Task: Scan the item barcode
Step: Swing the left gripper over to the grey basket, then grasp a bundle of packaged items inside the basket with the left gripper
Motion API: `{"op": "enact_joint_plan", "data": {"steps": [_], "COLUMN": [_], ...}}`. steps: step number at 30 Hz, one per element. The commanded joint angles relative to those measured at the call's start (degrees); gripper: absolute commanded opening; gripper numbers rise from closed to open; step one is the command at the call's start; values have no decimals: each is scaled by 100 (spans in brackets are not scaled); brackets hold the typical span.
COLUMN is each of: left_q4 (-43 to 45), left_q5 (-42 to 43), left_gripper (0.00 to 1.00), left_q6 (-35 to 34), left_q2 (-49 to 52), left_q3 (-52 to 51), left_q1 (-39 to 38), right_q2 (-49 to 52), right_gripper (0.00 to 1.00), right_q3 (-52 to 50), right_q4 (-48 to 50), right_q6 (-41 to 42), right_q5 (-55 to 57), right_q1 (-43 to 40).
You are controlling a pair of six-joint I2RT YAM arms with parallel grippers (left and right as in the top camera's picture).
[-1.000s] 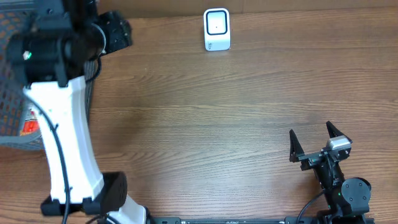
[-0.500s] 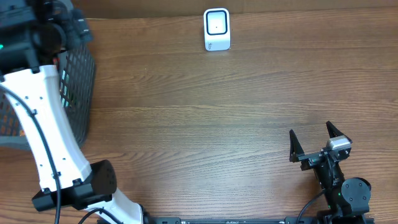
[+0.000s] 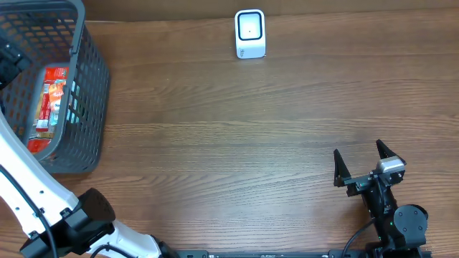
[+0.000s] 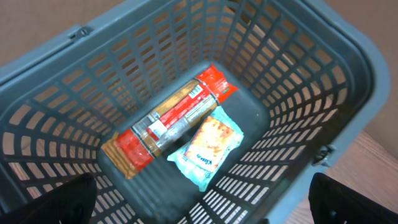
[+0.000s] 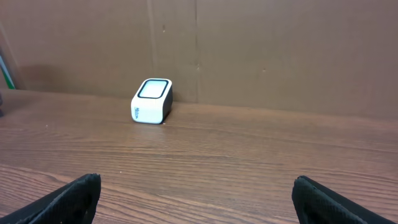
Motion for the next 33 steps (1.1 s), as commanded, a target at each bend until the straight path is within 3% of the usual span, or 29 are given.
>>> {"op": "enact_joint_plan", "data": {"steps": [1,9,20,33], "left_q4": [146,243,293,15], "left_q5": [142,168,1054,1034], "left_gripper": [100,100,100,100], "left_q6": [168,616,1488,1709], "left_q2": [160,787,1880,2898], "left_q3": [-313,-597,-597,-610], "left_q1": [0,0,0,0], "right_q2": [-57,-57,-57,-57], "right_gripper": [100,100,100,100], "right_q3": [-59,-59,-59,-59], "right_q4": [24,24,24,24], "right_q6": [-7,-7,-9,-9], "right_q5": [-31,-31,-31,-31], "right_q1": [-37,-37,-37,-37]}}
